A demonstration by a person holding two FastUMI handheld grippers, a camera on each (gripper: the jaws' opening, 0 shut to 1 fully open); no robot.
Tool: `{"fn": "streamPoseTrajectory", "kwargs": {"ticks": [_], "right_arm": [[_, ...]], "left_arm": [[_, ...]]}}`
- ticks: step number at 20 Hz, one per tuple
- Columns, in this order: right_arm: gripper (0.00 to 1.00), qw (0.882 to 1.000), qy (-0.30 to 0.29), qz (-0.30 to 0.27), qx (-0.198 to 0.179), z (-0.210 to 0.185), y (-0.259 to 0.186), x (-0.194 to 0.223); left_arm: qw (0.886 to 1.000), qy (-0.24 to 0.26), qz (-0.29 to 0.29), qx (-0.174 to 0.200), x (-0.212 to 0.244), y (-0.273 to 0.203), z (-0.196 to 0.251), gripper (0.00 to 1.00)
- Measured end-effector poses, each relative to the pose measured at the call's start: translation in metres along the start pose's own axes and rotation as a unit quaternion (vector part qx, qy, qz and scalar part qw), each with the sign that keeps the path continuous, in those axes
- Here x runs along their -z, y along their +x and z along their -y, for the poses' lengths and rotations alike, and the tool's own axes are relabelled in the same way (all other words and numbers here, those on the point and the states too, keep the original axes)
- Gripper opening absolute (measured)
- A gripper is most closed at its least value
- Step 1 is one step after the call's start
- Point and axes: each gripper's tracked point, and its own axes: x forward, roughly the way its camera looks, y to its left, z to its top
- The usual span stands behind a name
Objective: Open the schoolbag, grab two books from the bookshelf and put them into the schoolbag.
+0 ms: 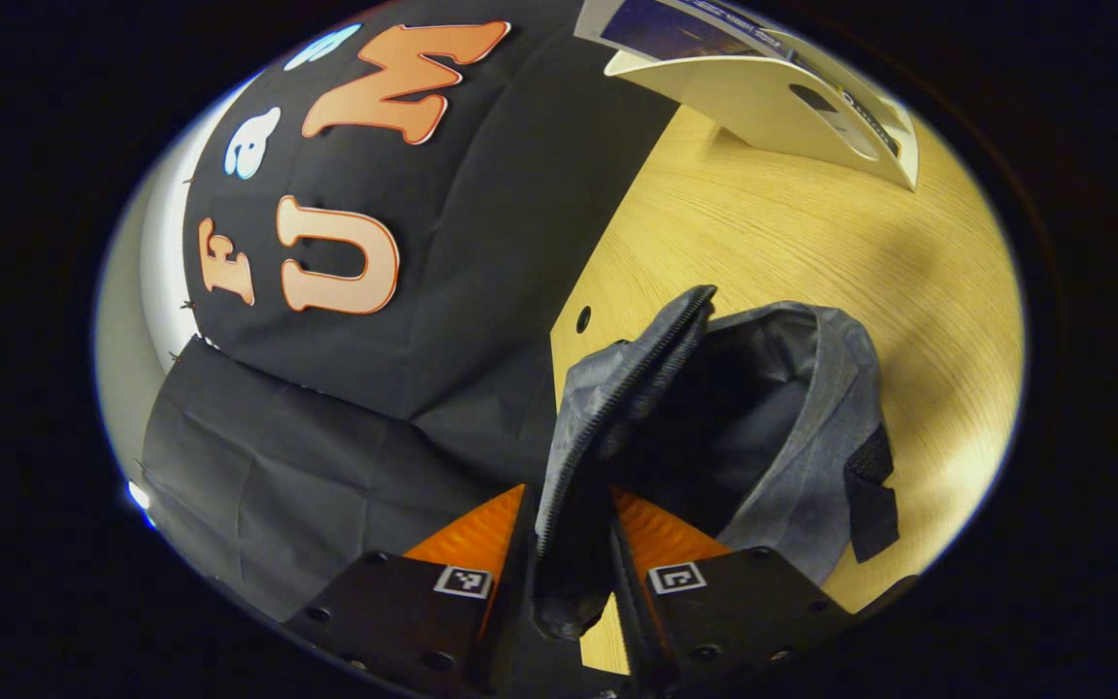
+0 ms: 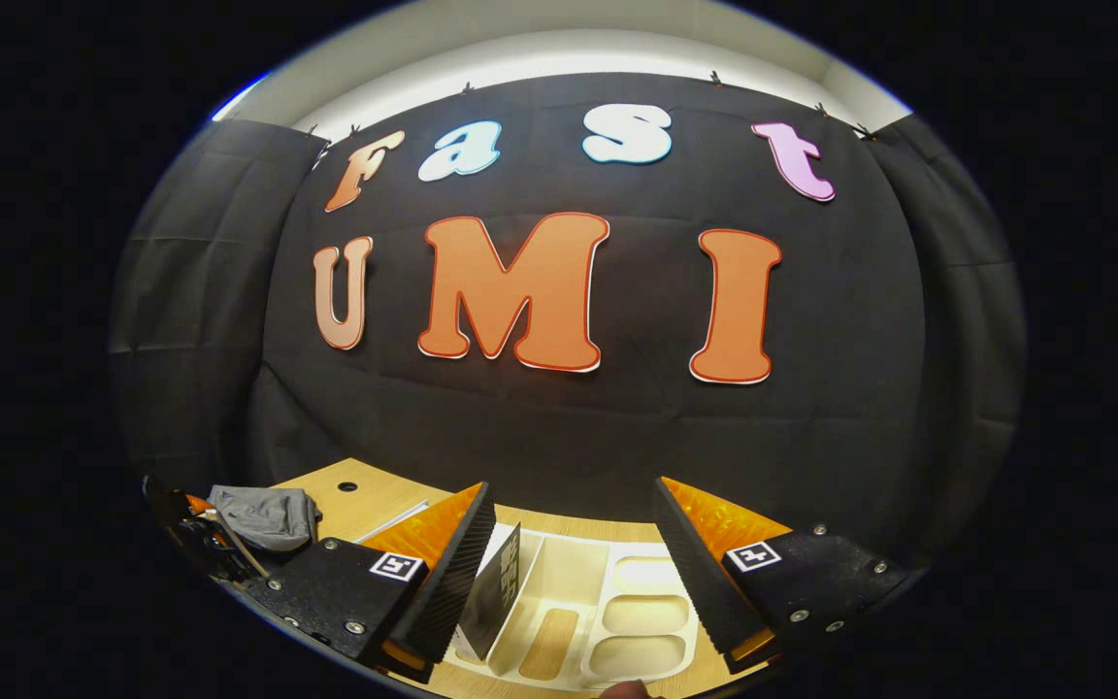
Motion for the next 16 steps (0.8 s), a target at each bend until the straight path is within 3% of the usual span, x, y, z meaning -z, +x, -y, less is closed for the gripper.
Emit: {"fn": "streamPoseTrajectory", "kwargs": {"ticks": [4,10,16], "right_arm": [[0.98,0.999,-0.008,-0.002,0.039,-0.005,-0.006,-0.004],[0.98,0.992,-0.017,0.001,0.127,-0.043,-0.021,-0.022],[0.97,0.984,-0.042,0.015,0.171,-0.103,-0.036,-0.058]], "left_arm": [[0.999,-0.012,0.034,0.023,0.003,0.008,-0.022,0.22],[0.989,-0.076,0.112,0.059,-0.002,0.023,-0.083,0.13],[0.964,-0.128,0.185,0.139,-0.006,0.055,-0.124,0.08]]}}
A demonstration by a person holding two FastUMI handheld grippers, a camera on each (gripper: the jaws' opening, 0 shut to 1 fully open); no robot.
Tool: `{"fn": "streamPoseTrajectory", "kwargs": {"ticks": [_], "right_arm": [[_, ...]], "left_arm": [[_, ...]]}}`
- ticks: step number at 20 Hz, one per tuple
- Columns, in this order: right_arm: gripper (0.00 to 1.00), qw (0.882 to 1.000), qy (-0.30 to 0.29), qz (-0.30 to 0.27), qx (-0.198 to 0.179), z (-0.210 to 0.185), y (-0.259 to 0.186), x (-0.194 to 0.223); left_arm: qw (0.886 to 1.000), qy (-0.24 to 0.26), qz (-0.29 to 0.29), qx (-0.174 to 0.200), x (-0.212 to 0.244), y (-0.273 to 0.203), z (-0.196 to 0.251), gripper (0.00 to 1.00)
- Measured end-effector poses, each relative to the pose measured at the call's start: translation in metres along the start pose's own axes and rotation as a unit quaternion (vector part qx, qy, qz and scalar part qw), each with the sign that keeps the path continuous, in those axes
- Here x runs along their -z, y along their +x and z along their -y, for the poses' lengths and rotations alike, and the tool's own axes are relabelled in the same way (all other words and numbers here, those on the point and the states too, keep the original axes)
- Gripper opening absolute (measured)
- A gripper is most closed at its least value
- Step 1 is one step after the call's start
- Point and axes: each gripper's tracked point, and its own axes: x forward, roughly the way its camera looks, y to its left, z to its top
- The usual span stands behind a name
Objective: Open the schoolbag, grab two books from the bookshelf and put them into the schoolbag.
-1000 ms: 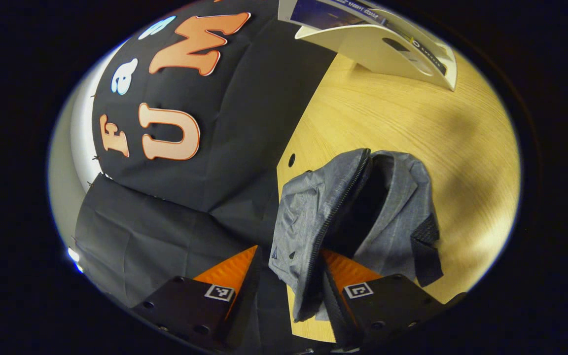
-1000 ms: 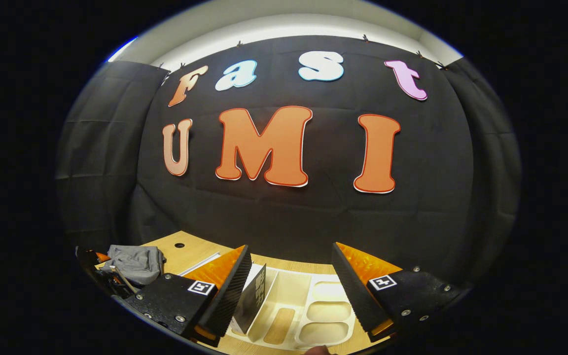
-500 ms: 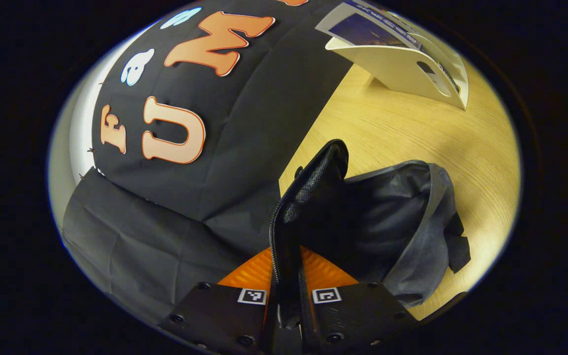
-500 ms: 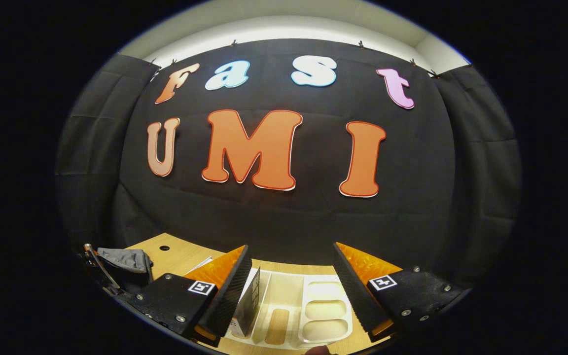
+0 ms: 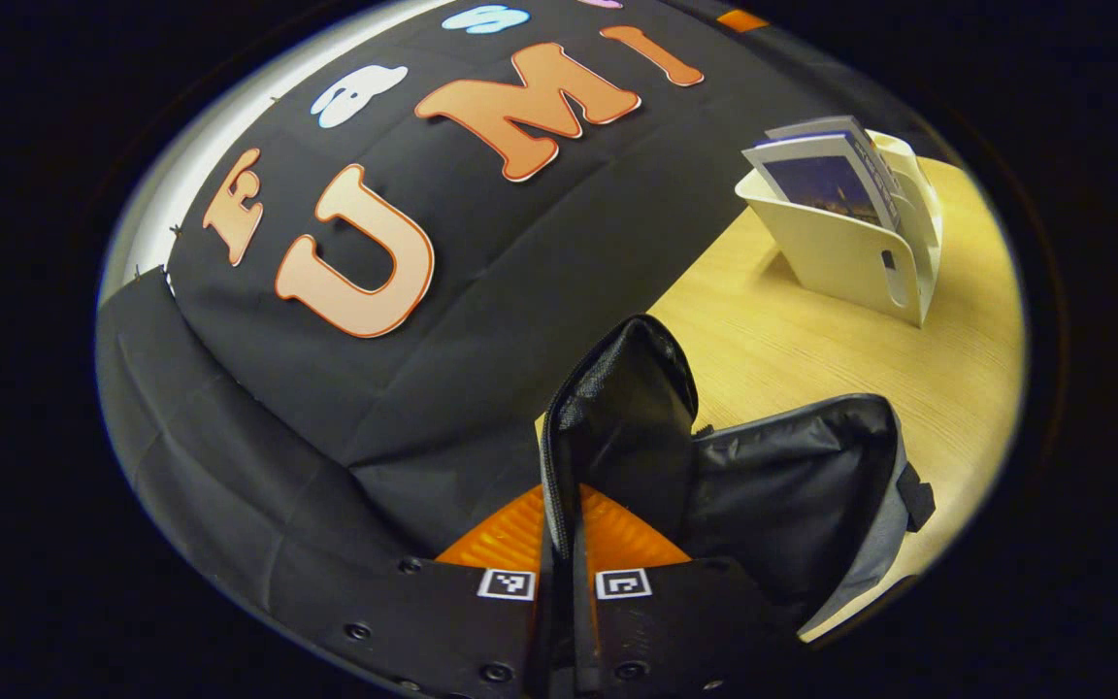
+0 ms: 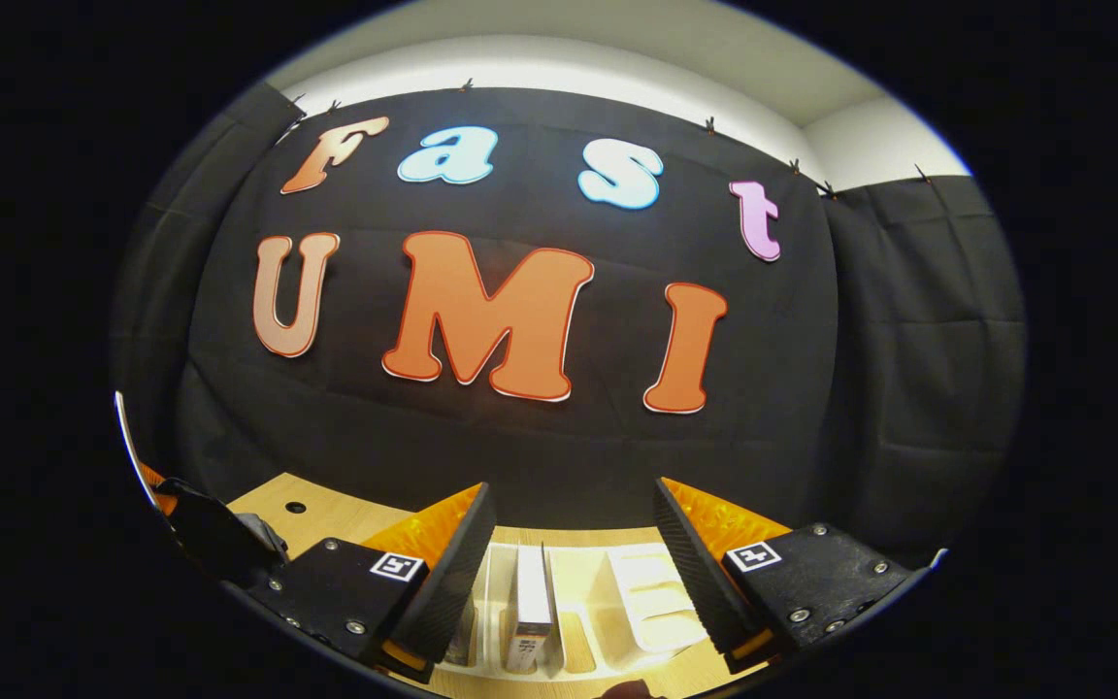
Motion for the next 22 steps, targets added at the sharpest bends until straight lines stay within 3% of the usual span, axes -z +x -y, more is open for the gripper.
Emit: {"fn": "streamPoseTrajectory", "kwargs": {"ticks": [5,11,17,20,22], "right_arm": [[0.97,0.999,0.01,-0.039,-0.014,-0.038,-0.016,-0.012],[0.97,0.996,-0.032,-0.074,-0.05,-0.061,-0.012,-0.02],[0.97,0.985,-0.038,-0.127,-0.112,-0.084,0.007,-0.003],[0.98,0.977,-0.037,-0.156,-0.14,-0.095,0.021,0.009],[0.98,0.97,-0.035,-0.18,-0.16,-0.103,0.028,0.019]], "left_arm": [[0.995,-0.056,0.025,0.083,-0.006,0.006,-0.018,0.06],[0.979,-0.106,0.021,0.175,-0.016,0.01,-0.024,0.06],[0.953,-0.19,-0.004,0.236,-0.025,0.016,-0.031,0.05],[0.946,-0.194,-0.015,0.258,-0.03,0.019,-0.038,0.05],[0.949,-0.178,-0.027,0.259,-0.031,0.022,-0.041,0.05]]}}
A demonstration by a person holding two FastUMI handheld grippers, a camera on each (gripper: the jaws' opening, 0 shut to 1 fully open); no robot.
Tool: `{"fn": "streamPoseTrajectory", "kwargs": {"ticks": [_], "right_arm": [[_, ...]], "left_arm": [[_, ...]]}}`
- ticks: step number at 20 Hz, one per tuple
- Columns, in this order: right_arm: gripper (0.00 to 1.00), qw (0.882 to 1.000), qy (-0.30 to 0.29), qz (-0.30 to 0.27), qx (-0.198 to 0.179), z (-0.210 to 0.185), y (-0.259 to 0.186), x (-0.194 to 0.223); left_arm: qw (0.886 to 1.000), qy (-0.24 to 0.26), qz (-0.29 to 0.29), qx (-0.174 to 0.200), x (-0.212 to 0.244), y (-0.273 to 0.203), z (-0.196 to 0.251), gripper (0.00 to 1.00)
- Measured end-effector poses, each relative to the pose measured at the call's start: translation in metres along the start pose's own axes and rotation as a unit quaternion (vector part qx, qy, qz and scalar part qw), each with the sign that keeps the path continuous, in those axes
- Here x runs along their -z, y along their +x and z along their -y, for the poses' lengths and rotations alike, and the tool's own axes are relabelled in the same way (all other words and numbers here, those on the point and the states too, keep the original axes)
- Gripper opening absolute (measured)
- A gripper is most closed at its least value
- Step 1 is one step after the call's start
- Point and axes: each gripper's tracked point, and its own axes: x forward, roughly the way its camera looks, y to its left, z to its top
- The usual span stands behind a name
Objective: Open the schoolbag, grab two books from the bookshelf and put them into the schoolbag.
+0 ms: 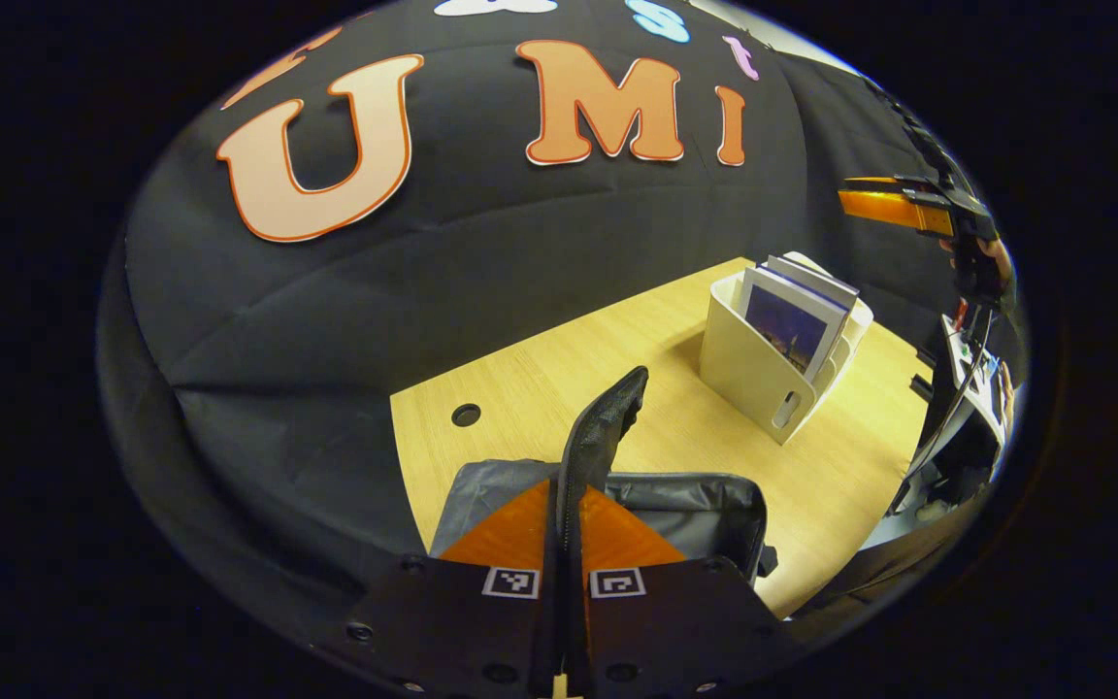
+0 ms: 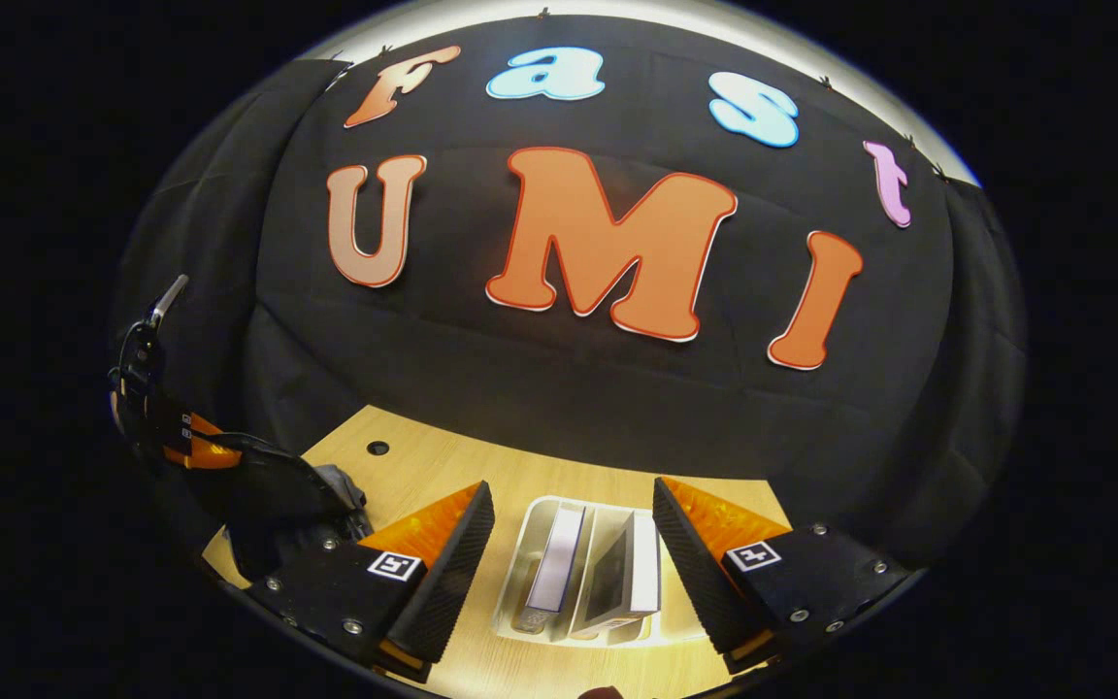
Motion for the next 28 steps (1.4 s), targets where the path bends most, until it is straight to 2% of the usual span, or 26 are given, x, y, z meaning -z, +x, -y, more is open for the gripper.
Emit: {"fn": "streamPoseTrajectory", "kwargs": {"ticks": [3,5,7,9,17,19,21,23,24,28], "right_arm": [[0.98,0.999,-0.014,-0.046,-0.019,-0.003,0.017,0.014],[0.98,0.995,-0.006,-0.09,-0.052,-0.011,0.031,0.031],[0.99,0.987,0.022,-0.143,-0.07,-0.014,0.04,0.047],[0.99,0.978,0.047,-0.188,-0.081,-0.017,0.043,0.06],[0.98,0.949,0.04,-0.301,-0.081,-0.012,0.045,0.084],[0.94,0.942,0.044,-0.323,-0.079,-0.011,0.048,0.092],[0.84,0.933,0.053,-0.347,-0.078,-0.012,0.049,0.1],[0.68,0.925,0.065,-0.365,-0.086,-0.019,0.051,0.107],[0.58,0.92,0.072,-0.376,-0.089,-0.02,0.051,0.11],[0.37,0.908,0.1,-0.4,-0.071,-0.016,0.054,0.114]], "left_arm": [[1.0,0.002,-0.008,0.009,-0.011,-0.001,0.001,0.04],[1.0,0.0,-0.017,0.012,-0.017,0.001,-0.001,0.04],[0.999,0.015,-0.029,-0.006,-0.019,0.0,-0.014,0.04],[0.999,0.017,-0.033,-0.006,-0.019,0.001,-0.011,0.04],[0.999,0.011,-0.048,-0.013,-0.016,0.002,-0.01,0.04],[0.999,0.008,-0.05,-0.017,-0.015,0.003,-0.01,0.04],[0.998,0.0,-0.053,-0.017,-0.013,0.003,-0.009,0.04],[0.998,-0.006,-0.058,-0.017,-0.01,0.003,-0.007,0.07],[0.998,-0.005,-0.059,-0.02,-0.008,0.003,-0.007,0.04],[0.998,0.006,-0.063,-0.027,-0.004,0.0,-0.003,0.04]]}}
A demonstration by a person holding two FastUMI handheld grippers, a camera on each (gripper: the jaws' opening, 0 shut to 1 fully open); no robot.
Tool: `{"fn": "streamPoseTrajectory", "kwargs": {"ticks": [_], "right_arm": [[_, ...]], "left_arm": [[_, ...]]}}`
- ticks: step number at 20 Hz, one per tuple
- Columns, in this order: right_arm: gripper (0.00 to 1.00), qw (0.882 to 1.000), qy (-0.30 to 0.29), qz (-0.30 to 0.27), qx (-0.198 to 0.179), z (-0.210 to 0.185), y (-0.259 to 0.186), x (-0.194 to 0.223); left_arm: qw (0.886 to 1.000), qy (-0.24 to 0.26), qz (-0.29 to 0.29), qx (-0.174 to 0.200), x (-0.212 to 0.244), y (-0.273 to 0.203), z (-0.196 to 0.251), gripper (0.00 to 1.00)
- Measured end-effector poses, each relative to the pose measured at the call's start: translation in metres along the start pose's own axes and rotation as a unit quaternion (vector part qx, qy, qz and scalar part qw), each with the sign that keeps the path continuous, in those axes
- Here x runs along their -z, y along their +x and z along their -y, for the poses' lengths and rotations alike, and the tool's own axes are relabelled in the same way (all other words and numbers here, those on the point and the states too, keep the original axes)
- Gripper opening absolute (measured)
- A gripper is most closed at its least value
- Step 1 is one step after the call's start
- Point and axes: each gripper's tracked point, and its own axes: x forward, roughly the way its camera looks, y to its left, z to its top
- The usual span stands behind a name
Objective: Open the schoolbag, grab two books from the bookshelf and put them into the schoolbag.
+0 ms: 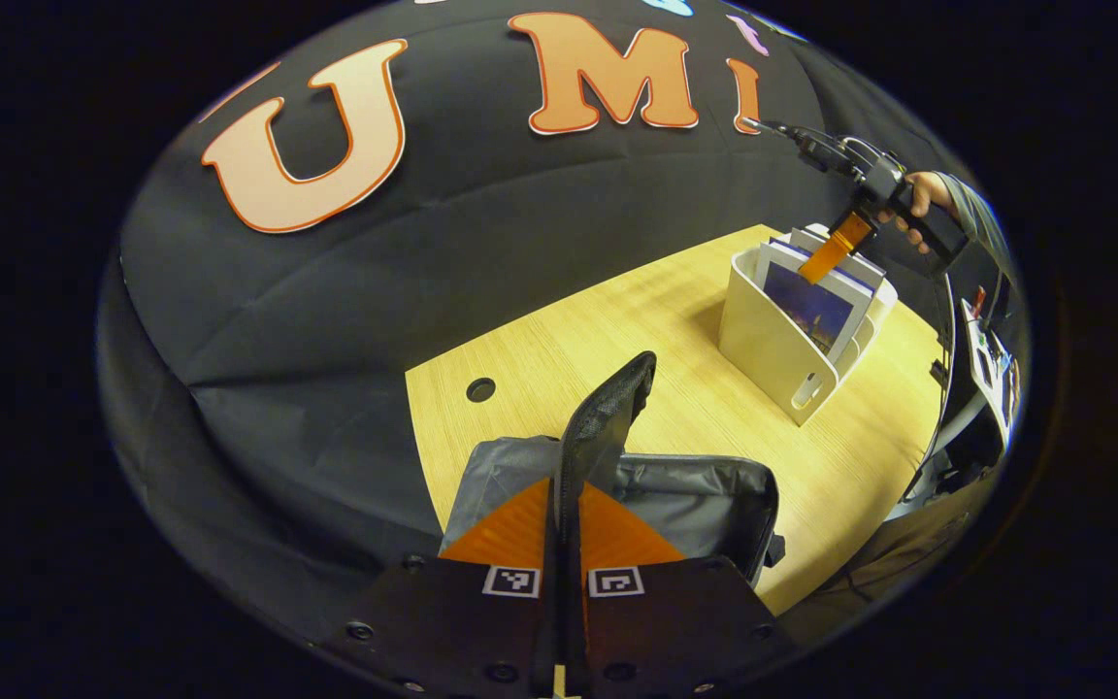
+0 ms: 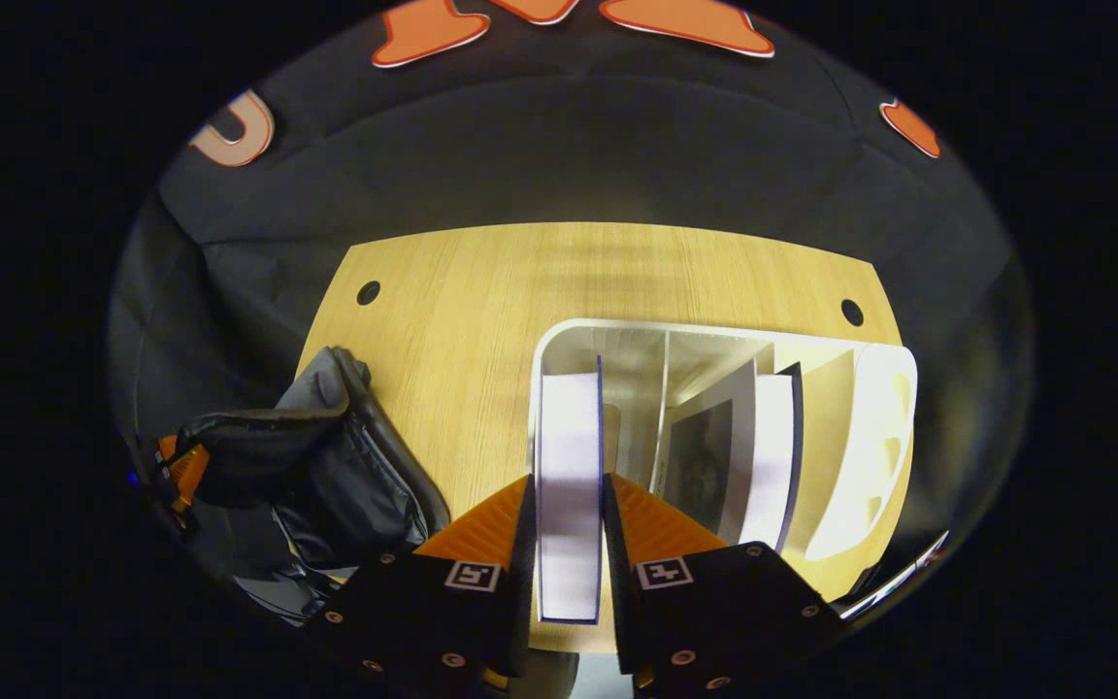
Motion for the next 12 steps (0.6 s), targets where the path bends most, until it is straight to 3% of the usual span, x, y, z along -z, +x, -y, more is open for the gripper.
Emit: {"fn": "streamPoseTrajectory", "kwargs": {"ticks": [4,12], "right_arm": [[0.29,0.999,0.036,0.007,-0.013,0.007,-0.017,-0.001],[0.28,0.994,0.068,0.068,-0.056,0.019,-0.095,-0.002]], "left_arm": [[1.0,0.001,-0.005,0.001,0.003,-0.002,0.004,0.05],[1.0,-0.01,-0.01,0.002,0.009,-0.002,0.006,0.04]]}}
